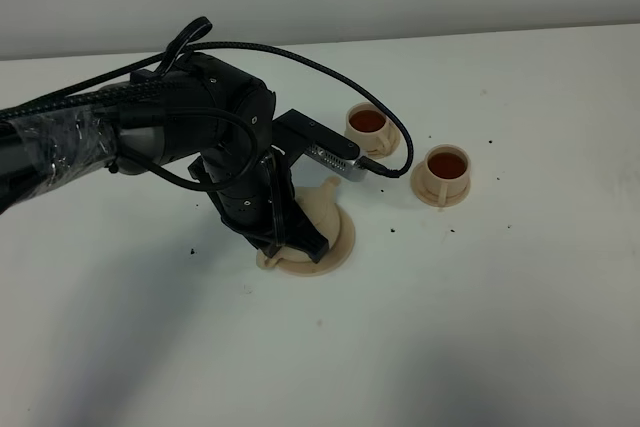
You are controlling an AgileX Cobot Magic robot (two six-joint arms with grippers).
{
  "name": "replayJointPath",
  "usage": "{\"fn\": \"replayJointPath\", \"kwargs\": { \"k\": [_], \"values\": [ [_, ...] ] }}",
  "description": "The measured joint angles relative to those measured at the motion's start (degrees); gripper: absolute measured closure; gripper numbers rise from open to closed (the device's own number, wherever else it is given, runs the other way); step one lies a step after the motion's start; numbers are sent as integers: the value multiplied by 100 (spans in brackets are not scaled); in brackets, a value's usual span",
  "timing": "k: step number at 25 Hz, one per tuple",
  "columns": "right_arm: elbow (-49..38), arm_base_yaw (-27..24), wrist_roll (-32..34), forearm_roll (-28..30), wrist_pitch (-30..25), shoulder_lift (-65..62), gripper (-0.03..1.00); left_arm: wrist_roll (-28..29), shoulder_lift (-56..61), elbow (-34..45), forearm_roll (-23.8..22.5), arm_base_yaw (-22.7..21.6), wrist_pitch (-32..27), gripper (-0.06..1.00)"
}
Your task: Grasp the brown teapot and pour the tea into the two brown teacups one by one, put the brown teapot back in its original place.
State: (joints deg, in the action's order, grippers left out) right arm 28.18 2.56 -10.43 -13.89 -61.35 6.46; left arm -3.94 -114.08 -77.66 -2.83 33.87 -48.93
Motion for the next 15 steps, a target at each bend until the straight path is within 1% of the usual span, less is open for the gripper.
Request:
{"fn": "replayJointPath", "kwargs": {
  "k": [15],
  "values": [
    [0,0,0,0,0,0,73,5,-13,0,-3,-4,-145,79]
  ]
}}
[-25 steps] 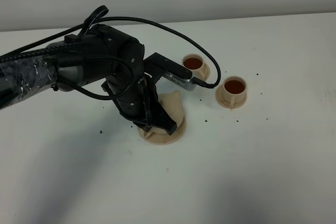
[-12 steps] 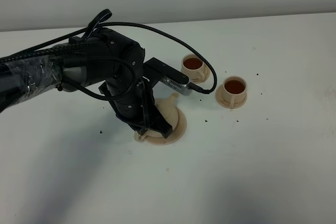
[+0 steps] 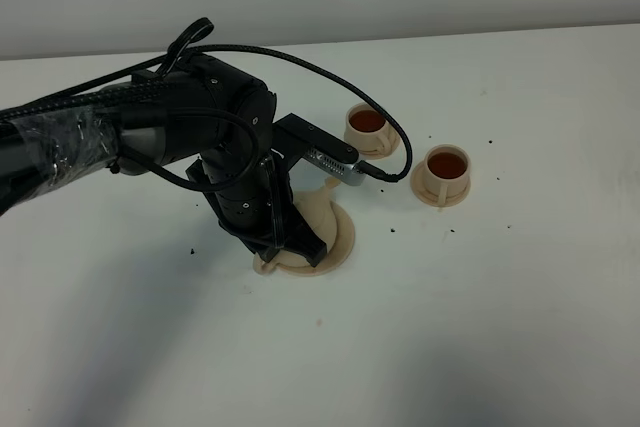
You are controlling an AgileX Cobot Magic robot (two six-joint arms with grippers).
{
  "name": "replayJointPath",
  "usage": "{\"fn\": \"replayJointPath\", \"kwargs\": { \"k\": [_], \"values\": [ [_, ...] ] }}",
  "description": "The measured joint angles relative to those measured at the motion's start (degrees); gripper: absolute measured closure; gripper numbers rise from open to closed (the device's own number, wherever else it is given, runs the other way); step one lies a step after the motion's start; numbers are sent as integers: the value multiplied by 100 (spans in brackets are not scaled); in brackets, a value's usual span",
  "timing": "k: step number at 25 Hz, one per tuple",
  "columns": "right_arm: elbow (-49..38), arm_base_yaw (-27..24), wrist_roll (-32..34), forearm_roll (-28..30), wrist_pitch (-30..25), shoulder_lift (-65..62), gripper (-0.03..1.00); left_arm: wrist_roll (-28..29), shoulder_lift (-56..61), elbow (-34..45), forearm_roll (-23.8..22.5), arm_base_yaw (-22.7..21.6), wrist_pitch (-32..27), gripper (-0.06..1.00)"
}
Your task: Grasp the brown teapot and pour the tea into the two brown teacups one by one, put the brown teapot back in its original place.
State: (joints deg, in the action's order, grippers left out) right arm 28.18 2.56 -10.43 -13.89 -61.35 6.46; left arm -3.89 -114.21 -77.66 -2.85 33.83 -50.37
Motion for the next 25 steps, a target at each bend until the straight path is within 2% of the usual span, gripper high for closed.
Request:
{"fn": "replayJointPath", "kwargs": {
  "k": [4,10,14,17,22,25],
  "values": [
    [0,0,0,0,0,0,73,0,0,0,5,0,0,76],
    [0,0,0,0,0,0,73,0,0,0,43,0,6,56],
    [0,0,0,0,0,0,73,0,43,0,88,0,-98,51],
    [0,0,0,0,0,0,73,20,377,0,131,0,-467,51],
    [0,0,0,0,0,0,73,344,1233,51,168,-245,-1673,51],
    [0,0,0,0,0,0,73,452,1854,583,162,-493,-1779,52]
  ]
}}
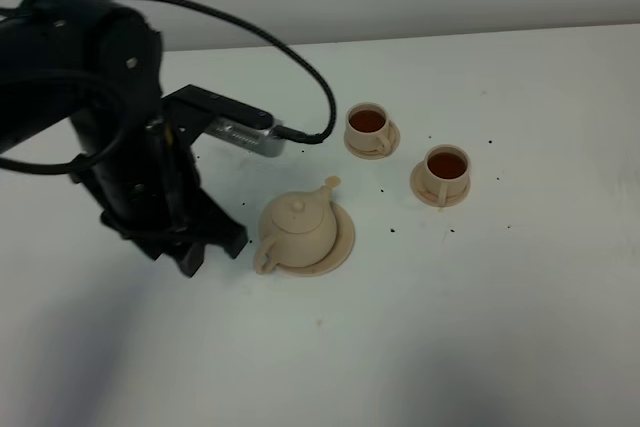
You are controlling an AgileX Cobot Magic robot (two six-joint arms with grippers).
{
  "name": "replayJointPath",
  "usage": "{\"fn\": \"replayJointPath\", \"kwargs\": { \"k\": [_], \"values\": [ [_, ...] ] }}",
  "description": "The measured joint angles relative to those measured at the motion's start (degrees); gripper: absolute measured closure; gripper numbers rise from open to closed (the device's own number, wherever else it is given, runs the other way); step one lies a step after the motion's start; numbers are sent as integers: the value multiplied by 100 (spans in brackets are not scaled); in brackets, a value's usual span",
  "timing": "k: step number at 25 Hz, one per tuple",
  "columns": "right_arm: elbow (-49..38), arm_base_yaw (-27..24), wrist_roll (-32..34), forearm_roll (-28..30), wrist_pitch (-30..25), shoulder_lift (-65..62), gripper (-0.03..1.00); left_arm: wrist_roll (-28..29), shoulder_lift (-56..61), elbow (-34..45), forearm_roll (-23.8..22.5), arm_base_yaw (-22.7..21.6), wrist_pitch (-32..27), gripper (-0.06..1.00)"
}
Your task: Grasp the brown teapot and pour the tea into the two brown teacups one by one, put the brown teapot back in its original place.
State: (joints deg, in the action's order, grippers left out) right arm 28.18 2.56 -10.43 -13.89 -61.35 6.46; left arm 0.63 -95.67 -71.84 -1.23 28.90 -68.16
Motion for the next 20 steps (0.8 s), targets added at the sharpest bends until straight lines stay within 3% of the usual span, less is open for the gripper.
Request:
{"fn": "replayJointPath", "kwargs": {
  "k": [4,12,20],
  "values": [
    [0,0,0,0,0,0,73,38,1069,1309,-7,-230,0,54],
    [0,0,0,0,0,0,73,149,3830,3487,8,-241,81,55],
    [0,0,0,0,1,0,73,131,5451,4248,-15,-241,799,55]
  ]
}}
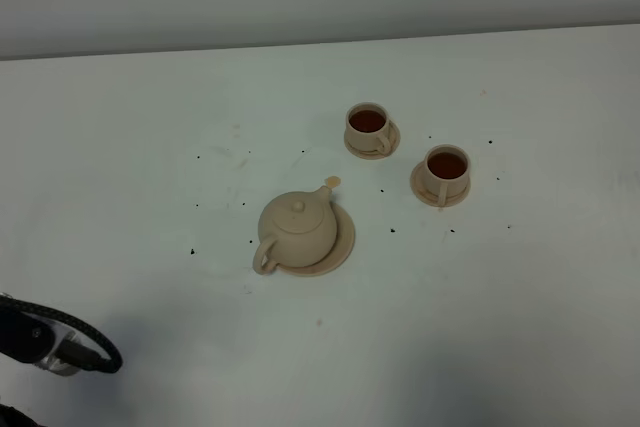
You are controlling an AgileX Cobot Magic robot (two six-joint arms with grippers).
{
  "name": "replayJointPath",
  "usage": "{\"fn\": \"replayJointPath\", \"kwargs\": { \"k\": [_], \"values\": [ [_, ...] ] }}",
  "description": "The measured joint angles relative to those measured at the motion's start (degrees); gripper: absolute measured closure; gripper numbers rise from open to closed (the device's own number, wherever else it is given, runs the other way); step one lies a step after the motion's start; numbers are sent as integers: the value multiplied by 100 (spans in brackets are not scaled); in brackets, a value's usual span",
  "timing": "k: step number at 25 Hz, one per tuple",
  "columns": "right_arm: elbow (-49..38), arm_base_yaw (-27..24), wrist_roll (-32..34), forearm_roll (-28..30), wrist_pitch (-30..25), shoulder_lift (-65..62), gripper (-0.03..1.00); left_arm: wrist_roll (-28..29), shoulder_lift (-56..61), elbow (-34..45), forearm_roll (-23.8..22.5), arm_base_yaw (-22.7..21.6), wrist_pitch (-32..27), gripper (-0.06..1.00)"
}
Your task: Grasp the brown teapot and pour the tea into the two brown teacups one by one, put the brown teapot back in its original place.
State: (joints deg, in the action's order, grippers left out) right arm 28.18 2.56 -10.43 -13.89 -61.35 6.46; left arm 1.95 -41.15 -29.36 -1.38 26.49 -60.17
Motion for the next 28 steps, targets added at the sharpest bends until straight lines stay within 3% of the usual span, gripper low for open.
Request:
{"fn": "replayJointPath", "kwargs": {
  "k": [8,14,18,28],
  "values": [
    [0,0,0,0,0,0,73,-101,584,24,5,-80,84,55],
    [0,0,0,0,0,0,73,-195,1386,24,35,-1340,84,55],
    [0,0,0,0,0,0,73,-337,1958,24,100,-1896,84,55],
    [0,0,0,0,0,0,73,-404,3332,35,138,-2036,84,55]
  ]
}}
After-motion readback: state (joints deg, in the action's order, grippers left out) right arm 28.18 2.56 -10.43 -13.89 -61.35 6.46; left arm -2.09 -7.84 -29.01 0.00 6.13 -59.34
